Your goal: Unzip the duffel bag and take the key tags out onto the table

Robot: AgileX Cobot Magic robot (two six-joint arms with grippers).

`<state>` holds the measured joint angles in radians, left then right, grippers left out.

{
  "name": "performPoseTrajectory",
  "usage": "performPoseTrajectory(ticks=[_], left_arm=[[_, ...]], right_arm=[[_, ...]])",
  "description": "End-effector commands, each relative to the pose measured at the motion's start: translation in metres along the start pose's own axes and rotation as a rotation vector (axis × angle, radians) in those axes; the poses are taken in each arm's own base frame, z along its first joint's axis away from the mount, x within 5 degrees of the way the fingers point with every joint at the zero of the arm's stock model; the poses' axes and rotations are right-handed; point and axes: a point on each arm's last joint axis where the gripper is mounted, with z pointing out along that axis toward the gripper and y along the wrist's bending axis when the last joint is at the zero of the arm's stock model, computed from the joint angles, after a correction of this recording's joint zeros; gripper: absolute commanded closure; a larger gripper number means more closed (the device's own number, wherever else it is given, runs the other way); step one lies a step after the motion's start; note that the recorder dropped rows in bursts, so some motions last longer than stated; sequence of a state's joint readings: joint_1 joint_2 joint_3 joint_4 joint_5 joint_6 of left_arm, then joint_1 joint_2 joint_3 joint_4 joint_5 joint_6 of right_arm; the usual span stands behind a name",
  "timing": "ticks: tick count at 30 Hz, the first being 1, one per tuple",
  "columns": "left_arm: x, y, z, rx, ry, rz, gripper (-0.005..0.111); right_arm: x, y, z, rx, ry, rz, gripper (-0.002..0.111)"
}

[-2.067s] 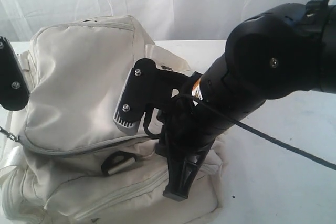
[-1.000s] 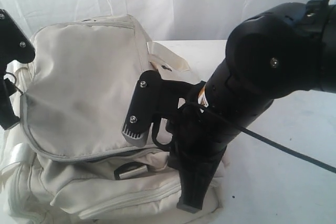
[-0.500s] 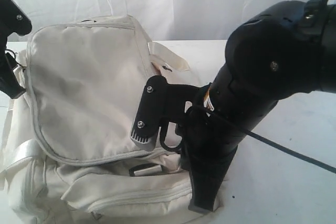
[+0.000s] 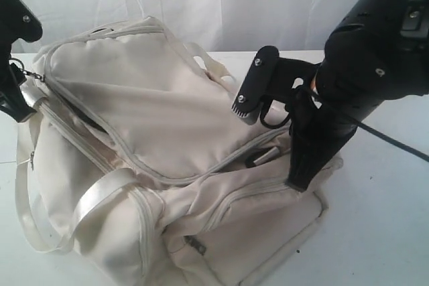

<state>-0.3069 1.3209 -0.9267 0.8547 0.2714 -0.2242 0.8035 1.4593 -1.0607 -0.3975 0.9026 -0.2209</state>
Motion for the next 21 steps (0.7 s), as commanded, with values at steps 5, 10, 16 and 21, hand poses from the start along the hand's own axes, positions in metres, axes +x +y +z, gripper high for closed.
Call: performPoseTrajectory(ticks=[5,10,16,21], left_arm=[[0.001,0.003,-0.001,-0.016,0.015,-0.002,0.107],[0.001,0.004,-0.002,-0.017,0.012,-0.005,0.107],[0.001,0.004,-0.002,-0.013,0.012,-0.014,0.107],[0.002,0.003,-0.002,-0.011,0.019,-0.020,0.107]], right_arm=[[0.017,-0.031,0.008,0.084,0.022,0.108,0.108],[0.010,-0.025,0.000,0.015,-0.086,0.158,0.108],[0.006,-0.018,-0.035,-0.068,-0.273,0.179,0.094],[0.006,-0.014,-0.051,-0.074,-0.339,0.177,0.062]])
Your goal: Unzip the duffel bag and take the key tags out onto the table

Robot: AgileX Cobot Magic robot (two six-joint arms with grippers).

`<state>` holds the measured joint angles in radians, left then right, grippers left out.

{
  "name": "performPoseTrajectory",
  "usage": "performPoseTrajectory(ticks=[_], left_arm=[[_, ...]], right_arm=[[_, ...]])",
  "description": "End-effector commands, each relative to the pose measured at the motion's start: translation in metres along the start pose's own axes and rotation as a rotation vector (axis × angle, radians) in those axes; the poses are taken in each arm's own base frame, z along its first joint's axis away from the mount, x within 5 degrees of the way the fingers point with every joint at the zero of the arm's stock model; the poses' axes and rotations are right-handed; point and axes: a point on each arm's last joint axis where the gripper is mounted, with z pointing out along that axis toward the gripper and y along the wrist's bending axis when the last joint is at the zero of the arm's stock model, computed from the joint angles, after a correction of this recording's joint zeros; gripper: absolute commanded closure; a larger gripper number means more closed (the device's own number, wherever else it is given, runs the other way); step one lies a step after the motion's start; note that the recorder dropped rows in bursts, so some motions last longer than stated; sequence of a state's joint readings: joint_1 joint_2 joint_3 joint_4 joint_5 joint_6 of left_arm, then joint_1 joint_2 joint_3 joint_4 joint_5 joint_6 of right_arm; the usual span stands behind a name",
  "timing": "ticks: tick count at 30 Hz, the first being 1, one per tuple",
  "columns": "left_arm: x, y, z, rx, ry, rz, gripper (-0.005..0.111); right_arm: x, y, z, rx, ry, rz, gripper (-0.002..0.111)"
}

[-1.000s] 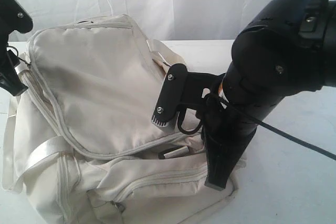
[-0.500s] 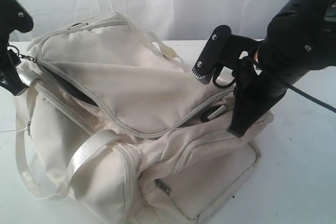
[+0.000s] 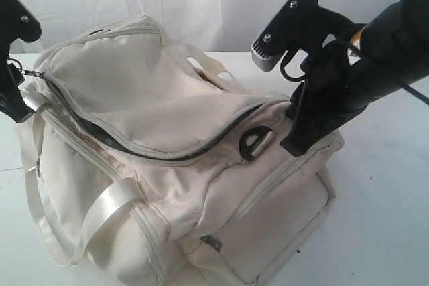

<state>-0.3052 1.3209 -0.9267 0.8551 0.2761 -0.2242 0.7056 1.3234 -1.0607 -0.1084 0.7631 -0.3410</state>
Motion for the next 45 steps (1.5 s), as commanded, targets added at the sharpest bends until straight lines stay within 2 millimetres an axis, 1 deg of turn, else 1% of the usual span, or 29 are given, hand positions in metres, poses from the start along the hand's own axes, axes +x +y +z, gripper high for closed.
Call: performPoseTrajectory(ticks=[1,4,5,8,10,13,16,20,24,28,31,33,35,38,40,45], left_arm=[[0.002,0.003,-0.002,-0.010,0.018,-0.019,0.107],[0.002,0.003,-0.002,-0.010,0.023,-0.019,0.107],[0.002,0.003,-0.002,-0.010,0.023,-0.019,0.107],[0.002,0.003,-0.002,-0.010,0.023,-0.019,0.107],[0.002,0.003,-0.002,-0.010,0.023,-0.019,0.107],[0.002,0.003,-0.002,-0.010,0.023,-0.019,0.107],[0.002,0.003,-0.002,-0.010,0.023,-0.019,0.107],[0.002,0.003,-0.002,-0.010,0.023,-0.019,0.107],[0.002,0.003,-0.002,-0.010,0.023,-0.019,0.107],[0.002,0.003,-0.002,-0.010,0.023,-0.019,0.107],[0.002,0.003,-0.002,-0.010,0.023,-0.019,0.107],[0.002,0.003,-0.002,-0.009,0.021,-0.021,0.107],[0.001,0.003,-0.002,-0.007,0.017,-0.024,0.107],[0.001,0.003,-0.002,-0.006,0.017,-0.026,0.107],[0.001,0.003,-0.002,-0.006,0.017,-0.026,0.107],[0.001,0.003,-0.002,-0.006,0.014,-0.026,0.107]], right_arm=[[-0.004,0.005,-0.014,-0.010,-0.066,-0.012,0.053],[-0.006,0.007,-0.015,-0.020,-0.078,-0.007,0.037],[-0.006,0.008,-0.015,-0.023,-0.083,-0.006,0.035],[-0.009,0.015,-0.017,-0.052,-0.105,0.001,0.035],[-0.014,0.023,-0.021,-0.087,-0.149,-0.012,0.035],[-0.022,0.043,-0.028,-0.191,-0.214,-0.083,0.035],[-0.028,0.060,-0.032,-0.277,-0.255,-0.104,0.035],[-0.032,0.076,-0.029,-0.317,-0.258,-0.144,0.035],[-0.038,0.094,-0.021,-0.352,-0.261,-0.191,0.035],[-0.043,0.116,-0.007,-0.393,-0.243,-0.239,0.035],[-0.044,0.132,0.002,-0.420,-0.224,-0.323,0.035],[-0.044,0.142,0.005,-0.436,-0.227,-0.385,0.035],[-0.046,0.151,0.006,-0.446,-0.238,-0.409,0.035],[-0.047,0.156,0.012,-0.436,-0.235,-0.444,0.035],[-0.046,0.157,0.020,-0.416,-0.210,-0.476,0.035],[-0.043,0.163,0.040,-0.423,-0.146,-0.477,0.035]])
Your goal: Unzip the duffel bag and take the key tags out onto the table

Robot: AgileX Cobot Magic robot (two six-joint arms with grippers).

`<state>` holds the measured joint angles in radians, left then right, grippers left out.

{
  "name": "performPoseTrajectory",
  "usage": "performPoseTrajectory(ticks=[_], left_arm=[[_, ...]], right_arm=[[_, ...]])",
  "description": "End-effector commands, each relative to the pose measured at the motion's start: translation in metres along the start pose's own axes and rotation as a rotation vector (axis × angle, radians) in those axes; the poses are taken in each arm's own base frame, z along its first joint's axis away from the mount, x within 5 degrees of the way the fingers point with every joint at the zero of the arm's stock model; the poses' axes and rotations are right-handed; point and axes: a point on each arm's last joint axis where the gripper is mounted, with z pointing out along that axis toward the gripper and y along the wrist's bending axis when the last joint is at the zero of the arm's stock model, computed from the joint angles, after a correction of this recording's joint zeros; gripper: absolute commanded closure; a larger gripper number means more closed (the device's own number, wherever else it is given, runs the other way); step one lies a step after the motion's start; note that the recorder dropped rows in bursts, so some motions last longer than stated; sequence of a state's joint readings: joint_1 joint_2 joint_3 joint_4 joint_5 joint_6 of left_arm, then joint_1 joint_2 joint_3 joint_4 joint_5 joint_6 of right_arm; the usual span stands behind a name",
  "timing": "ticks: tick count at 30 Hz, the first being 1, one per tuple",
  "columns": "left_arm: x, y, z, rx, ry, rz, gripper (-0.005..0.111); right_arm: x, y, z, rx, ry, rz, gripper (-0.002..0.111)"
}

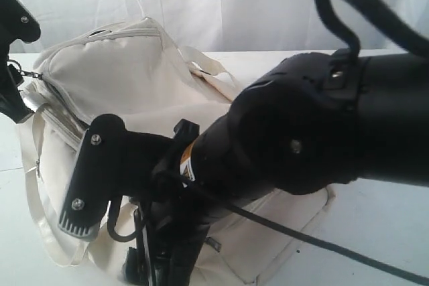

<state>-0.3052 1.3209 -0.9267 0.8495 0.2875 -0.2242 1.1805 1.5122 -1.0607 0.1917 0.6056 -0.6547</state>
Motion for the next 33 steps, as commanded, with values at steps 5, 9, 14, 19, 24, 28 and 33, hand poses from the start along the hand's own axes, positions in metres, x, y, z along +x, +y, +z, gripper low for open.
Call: performPoseTrajectory(ticks=[5,9,14,19,24,28,33], left_arm=[[0.000,0.003,-0.002,-0.007,0.002,-0.021,0.107],[-0.001,0.003,-0.002,-0.007,-0.005,-0.021,0.107],[-0.001,0.003,-0.002,-0.007,-0.006,-0.021,0.107],[-0.001,0.003,-0.002,-0.007,-0.006,-0.021,0.107],[0.000,0.003,-0.002,-0.007,0.002,-0.021,0.107],[0.000,0.003,-0.002,-0.007,0.004,-0.021,0.107],[0.001,0.003,-0.002,-0.008,0.008,-0.021,0.107]], right_arm=[[0.008,-0.003,0.035,0.006,0.089,0.017,0.046],[0.016,-0.006,0.038,0.040,0.174,0.036,0.074],[0.027,-0.004,0.034,0.015,0.301,0.009,0.108],[0.038,-0.001,0.030,-0.024,0.424,0.003,0.108],[0.051,-0.006,0.021,0.035,0.582,-0.011,0.108],[0.057,-0.017,0.007,0.141,0.637,0.017,0.108],[0.071,-0.039,-0.014,0.189,0.642,0.121,0.108]])
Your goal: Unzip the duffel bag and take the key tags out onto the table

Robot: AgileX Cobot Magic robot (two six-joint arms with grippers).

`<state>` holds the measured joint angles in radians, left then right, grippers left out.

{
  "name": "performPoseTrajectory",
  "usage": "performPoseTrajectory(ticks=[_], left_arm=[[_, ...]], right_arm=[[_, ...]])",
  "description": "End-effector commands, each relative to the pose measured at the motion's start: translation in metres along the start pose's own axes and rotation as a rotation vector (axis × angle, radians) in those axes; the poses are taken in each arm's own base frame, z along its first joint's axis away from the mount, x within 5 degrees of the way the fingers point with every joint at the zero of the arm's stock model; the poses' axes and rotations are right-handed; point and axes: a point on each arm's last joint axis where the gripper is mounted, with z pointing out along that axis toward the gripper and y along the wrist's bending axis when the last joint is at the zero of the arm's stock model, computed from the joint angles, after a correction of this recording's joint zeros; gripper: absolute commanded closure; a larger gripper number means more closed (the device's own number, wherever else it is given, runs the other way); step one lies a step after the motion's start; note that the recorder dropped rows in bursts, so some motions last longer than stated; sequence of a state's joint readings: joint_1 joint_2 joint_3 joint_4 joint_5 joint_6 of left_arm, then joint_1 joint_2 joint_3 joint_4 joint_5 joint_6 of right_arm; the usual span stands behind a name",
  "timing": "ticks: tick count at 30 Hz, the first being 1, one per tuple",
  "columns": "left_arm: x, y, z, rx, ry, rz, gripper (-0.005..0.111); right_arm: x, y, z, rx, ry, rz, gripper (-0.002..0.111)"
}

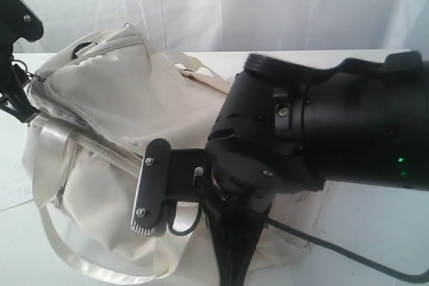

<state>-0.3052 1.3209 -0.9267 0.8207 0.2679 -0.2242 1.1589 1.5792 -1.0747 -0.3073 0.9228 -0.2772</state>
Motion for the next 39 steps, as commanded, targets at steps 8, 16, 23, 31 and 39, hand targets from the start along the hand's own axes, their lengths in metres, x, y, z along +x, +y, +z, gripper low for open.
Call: performPoseTrajectory(ticks=[8,16,23,31,39], left_arm=[[0.002,0.004,-0.002,-0.022,0.026,0.005,0.107],[0.001,0.007,-0.010,-0.036,0.004,-0.006,0.107],[-0.001,0.010,-0.019,-0.039,-0.040,-0.040,0.107],[-0.001,0.009,-0.019,-0.027,-0.038,-0.059,0.107],[-0.001,0.009,-0.019,-0.026,-0.037,-0.061,0.107]], right_arm=[[0.084,-0.060,0.006,0.048,0.257,0.272,0.108],[0.136,-0.102,0.012,0.122,0.283,0.495,0.108],[0.132,-0.103,0.003,0.133,0.161,0.617,0.108],[0.123,-0.092,-0.046,0.114,-0.129,0.670,0.070],[0.118,-0.080,-0.079,0.091,-0.328,0.650,0.038]])
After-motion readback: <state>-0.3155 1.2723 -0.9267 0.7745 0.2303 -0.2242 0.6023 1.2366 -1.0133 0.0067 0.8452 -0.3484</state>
